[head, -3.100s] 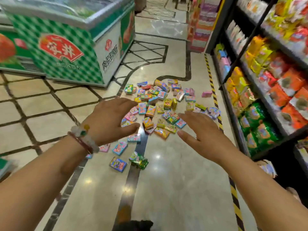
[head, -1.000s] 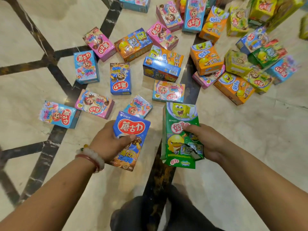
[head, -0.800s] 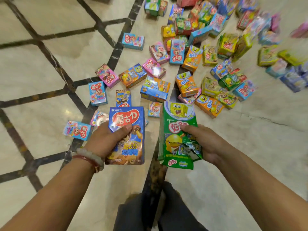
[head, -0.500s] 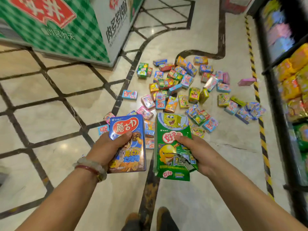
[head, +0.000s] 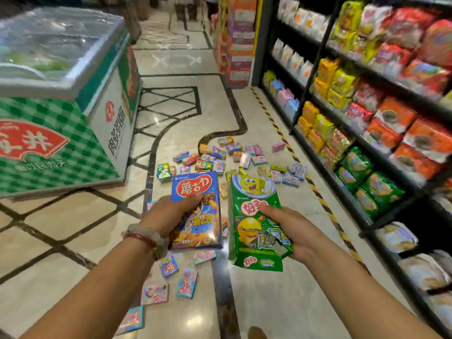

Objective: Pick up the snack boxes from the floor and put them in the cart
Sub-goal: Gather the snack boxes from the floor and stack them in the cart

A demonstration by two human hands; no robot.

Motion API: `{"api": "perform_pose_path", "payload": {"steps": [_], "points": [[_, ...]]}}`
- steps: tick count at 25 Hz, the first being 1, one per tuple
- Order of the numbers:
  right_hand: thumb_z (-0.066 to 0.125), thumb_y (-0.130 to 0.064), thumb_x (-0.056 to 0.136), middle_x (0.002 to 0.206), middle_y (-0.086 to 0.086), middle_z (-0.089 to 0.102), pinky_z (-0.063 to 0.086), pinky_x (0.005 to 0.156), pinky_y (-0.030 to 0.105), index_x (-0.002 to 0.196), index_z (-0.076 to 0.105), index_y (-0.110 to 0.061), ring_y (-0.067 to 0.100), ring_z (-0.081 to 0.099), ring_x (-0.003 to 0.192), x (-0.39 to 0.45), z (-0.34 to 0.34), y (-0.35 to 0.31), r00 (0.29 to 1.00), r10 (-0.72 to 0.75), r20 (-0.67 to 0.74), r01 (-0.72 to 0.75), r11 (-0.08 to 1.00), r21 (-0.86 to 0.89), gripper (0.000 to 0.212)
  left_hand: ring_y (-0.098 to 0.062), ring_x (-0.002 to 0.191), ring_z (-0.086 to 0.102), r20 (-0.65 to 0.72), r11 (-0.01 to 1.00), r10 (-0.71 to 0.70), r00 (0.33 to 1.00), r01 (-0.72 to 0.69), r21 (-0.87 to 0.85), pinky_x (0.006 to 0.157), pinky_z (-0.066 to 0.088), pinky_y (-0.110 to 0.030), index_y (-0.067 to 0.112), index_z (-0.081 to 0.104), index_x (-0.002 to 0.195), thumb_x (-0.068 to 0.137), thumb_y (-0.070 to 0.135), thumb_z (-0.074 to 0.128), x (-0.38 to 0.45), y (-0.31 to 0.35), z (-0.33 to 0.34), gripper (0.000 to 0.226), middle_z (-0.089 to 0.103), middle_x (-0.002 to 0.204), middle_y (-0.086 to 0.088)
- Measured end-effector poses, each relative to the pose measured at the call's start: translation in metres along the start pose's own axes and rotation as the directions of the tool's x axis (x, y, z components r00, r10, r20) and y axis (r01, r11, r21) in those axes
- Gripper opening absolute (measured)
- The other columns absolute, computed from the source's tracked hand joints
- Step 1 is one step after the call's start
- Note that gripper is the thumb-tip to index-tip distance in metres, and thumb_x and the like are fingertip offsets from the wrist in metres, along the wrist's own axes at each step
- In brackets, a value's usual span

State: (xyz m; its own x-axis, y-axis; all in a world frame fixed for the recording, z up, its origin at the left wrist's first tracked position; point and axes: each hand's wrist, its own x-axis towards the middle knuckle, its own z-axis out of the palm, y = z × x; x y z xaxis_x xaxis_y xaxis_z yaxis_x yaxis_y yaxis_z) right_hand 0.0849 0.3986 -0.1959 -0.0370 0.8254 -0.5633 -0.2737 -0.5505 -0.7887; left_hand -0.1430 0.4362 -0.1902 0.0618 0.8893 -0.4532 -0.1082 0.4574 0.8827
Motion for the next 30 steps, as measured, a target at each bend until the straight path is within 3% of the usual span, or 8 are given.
{"api": "perform_pose_path", "payload": {"steps": [3,7,9,13,17,22,25,30], "points": [[0.063,-0.019,0.088,0.103,0.022,0.070,0.057,0.077,0.047,0.115,0.062,0.001,0.030,0.070,0.075,-0.046,-0.019,0.022,0.990,-0.023,-0.136,0.034,0.996,0.079,0.033,-0.023,0.068,0.070,0.150,0.991,0.025,0.988,-0.044,0.123,0.072,0.058,-0.035,0.011,0.070,0.095,0.074,0.030,0.075,-0.010,-0.001,0.022,0.028,0.074,0.079,-0.006],[0.065,-0.021,0.086,0.104,0.022,0.070,0.055,0.084,0.050,0.116,0.061,0.001,0.036,0.068,0.091,-0.121,-0.064,0.051,0.936,-0.052,-0.347,0.125,0.973,0.193,0.037,-0.031,0.088,0.070,0.385,0.967,-0.043,0.922,-0.059,0.248,0.090,0.051,-0.051,0.012,0.071,0.102,0.043,0.045,0.089,-0.033,-0.004,0.080,0.070,0.073,0.098,-0.012],[0.067,-0.021,0.085,0.104,0.021,0.070,0.053,0.088,0.052,0.116,0.061,0.000,0.038,0.066,0.097,-0.161,-0.089,0.068,0.888,-0.068,-0.455,0.197,0.950,0.243,0.038,-0.030,0.084,0.070,0.461,0.945,-0.076,0.884,-0.083,0.315,0.090,0.051,-0.052,0.012,0.073,0.095,0.048,0.048,0.088,-0.047,-0.011,0.118,0.062,0.074,0.091,-0.011],[0.068,-0.022,0.081,0.102,0.019,0.071,0.055,0.083,0.048,0.113,0.062,-0.001,0.035,0.068,0.093,-0.253,-0.134,0.114,0.776,-0.077,-0.626,0.346,0.882,0.320,0.038,-0.018,0.059,0.069,0.621,0.884,-0.133,0.772,-0.192,0.427,0.080,0.054,-0.043,0.008,0.070,0.095,0.081,0.033,0.069,-0.108,-0.040,0.205,0.029,0.074,0.076,-0.008],[0.071,-0.024,0.077,0.102,0.019,0.071,0.058,0.077,0.046,0.116,0.060,0.000,0.035,0.069,0.090,-0.363,-0.171,0.178,0.619,-0.035,-0.785,0.496,0.792,0.356,0.048,-0.027,0.064,0.070,0.754,0.856,-0.262,0.602,-0.215,0.469,0.068,0.058,-0.038,0.005,0.070,0.096,0.083,0.030,0.068,-0.200,-0.095,0.288,0.028,0.073,0.085,-0.016],[0.069,-0.023,0.084,0.100,0.017,0.072,0.058,0.076,0.046,0.115,0.060,-0.001,0.033,0.070,0.089,-0.514,-0.195,0.276,0.380,0.056,-0.923,0.656,0.688,0.311,0.039,-0.022,0.053,0.069,0.836,0.815,-0.422,0.350,-0.257,0.519,0.048,0.057,-0.032,0.006,0.068,0.091,0.081,0.025,0.069,-0.349,-0.178,0.367,0.021,0.073,0.071,-0.011],[0.068,-0.021,0.085,0.093,0.016,0.073,0.055,0.083,0.050,0.103,0.062,-0.001,0.034,0.070,0.089,-0.591,-0.191,0.333,0.211,0.160,-0.964,0.726,0.635,0.264,0.028,-0.025,0.061,0.070,0.839,0.770,-0.504,0.204,-0.334,0.544,0.059,0.059,-0.037,0.005,0.069,0.097,0.070,0.030,0.075,-0.433,-0.229,0.396,0.037,0.074,0.079,-0.013],[0.067,-0.020,0.082,0.093,0.021,0.072,0.060,0.068,0.042,0.102,0.066,0.000,0.029,0.071,0.070,-0.692,-0.161,0.424,0.022,0.299,-0.954,0.853,0.493,0.174,0.028,-0.024,0.049,0.067,0.755,0.691,-0.656,-0.028,-0.425,0.585,0.042,0.054,-0.032,0.004,0.067,0.093,0.083,0.019,0.068,-0.571,-0.308,0.414,0.018,0.072,0.070,-0.014]]}}
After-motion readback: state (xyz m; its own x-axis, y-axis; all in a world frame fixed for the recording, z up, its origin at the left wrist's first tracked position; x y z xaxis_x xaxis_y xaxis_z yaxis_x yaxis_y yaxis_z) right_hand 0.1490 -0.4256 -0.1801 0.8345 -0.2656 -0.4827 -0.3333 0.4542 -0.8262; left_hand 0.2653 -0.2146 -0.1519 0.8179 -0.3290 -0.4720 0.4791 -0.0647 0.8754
